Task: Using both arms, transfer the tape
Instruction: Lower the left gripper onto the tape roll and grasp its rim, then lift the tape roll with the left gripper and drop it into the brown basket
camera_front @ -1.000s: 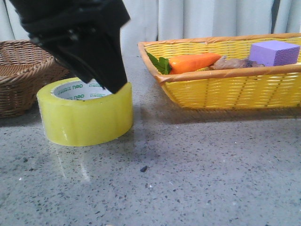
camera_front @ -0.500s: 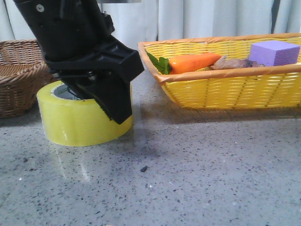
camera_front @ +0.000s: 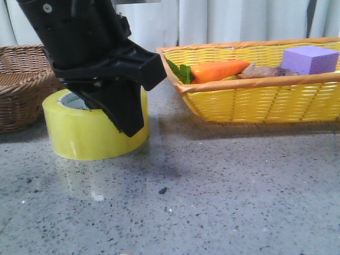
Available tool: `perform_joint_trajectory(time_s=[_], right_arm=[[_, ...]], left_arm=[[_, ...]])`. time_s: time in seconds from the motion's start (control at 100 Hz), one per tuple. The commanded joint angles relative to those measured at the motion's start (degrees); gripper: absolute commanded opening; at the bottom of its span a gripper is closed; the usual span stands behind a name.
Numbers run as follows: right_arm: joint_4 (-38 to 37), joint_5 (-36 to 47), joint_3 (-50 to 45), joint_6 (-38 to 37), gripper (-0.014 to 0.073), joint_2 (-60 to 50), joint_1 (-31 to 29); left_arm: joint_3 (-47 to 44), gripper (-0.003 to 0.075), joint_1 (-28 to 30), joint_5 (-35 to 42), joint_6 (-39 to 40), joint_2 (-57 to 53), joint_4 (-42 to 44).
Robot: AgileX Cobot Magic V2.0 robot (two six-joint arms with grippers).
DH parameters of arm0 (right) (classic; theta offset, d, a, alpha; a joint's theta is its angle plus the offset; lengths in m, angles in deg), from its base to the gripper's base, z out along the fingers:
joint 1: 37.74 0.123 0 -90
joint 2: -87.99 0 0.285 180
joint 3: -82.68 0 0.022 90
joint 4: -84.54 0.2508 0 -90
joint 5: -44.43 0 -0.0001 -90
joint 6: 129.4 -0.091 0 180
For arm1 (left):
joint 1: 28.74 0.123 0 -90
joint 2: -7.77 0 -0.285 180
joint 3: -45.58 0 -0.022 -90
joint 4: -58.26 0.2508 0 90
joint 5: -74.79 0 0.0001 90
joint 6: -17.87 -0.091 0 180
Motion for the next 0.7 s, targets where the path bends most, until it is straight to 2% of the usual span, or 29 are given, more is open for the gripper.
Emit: perform_joint_trajectory(time_s=[0.0,0.25,0.45,0.69], right_arm=[[-2.24,2.96,1.36,0.06,-0.0074,-1.27,-0.25],[-2.24,2.38,1.36,0.06,-0.0074,-1.27,-0.25],[-2.24,2.38,1.36,0.06,-0.0074,-1.27,-0.25],[-2.24,2.38,1.36,0.06,-0.0074,-1.27,-0.25]], left_arm=[[3.22,0.0100,-0.35,1.17,0.00,-2.12,-0.71],[11.89,0.0099,-0.35,-4.53,0.00,-2.12,-1.02],[20.65,0.0099,0.29,-9.76,0.00,-2.12,4.95],[26.70,0.0099,8.27,-12.31,0.00,-3.83,8.65]])
